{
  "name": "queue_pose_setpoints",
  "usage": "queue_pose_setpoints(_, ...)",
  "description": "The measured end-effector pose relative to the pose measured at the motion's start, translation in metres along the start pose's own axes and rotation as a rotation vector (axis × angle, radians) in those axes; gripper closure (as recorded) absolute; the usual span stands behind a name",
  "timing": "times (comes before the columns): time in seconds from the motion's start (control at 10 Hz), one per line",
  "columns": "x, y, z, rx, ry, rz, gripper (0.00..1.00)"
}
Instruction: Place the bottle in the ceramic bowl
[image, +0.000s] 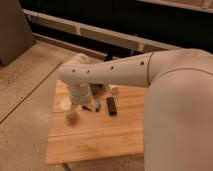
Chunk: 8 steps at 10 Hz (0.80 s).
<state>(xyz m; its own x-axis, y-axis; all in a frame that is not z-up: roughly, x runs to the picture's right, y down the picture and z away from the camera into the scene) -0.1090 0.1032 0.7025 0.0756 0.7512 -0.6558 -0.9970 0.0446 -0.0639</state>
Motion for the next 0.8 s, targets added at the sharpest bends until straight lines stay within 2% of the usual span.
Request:
queue_pose_setpoints(0.4, 0.000, -0.001, 0.000, 0.004, 0.000, -0.001, 0.35)
queue_pose_setpoints(0.6, -0.006, -0.008, -0.003, 0.050, -0.012, -0.042, 0.35)
queue_pose_setpoints(0.7, -0.014, -0.015, -0.008, 0.091, -0.026, -0.098, 0.35)
queue_pose_setpoints(0.8, -0.025, -0.025, -0.015, 0.136, -0.042, -0.199, 0.35)
